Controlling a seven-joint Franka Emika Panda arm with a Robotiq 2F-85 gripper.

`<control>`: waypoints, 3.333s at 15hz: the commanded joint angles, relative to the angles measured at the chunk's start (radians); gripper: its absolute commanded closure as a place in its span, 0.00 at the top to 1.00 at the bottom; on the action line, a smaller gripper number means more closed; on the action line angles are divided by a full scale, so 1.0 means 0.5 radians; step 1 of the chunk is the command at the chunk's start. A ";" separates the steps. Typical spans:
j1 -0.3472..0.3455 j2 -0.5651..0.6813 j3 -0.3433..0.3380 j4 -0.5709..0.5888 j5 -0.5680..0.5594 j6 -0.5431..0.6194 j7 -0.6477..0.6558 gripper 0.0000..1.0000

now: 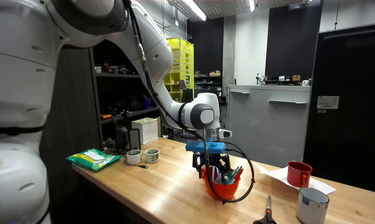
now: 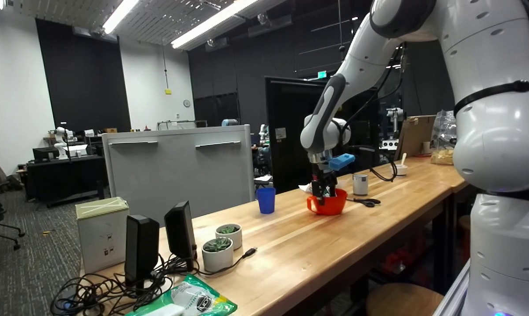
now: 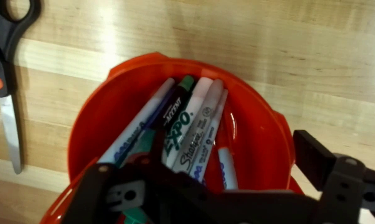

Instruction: Move the orange cup to the left

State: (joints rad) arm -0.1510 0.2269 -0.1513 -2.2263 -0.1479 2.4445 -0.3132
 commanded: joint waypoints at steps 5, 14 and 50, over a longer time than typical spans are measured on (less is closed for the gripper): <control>-0.045 0.012 0.035 0.022 0.062 -0.022 -0.074 0.54; -0.025 -0.020 0.057 0.024 0.038 -0.022 -0.052 0.06; 0.417 -1.060 0.597 -1.142 -0.421 0.463 0.993 0.03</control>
State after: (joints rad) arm 0.0313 -0.2393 0.0756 -2.7403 -0.3616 2.6446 0.1176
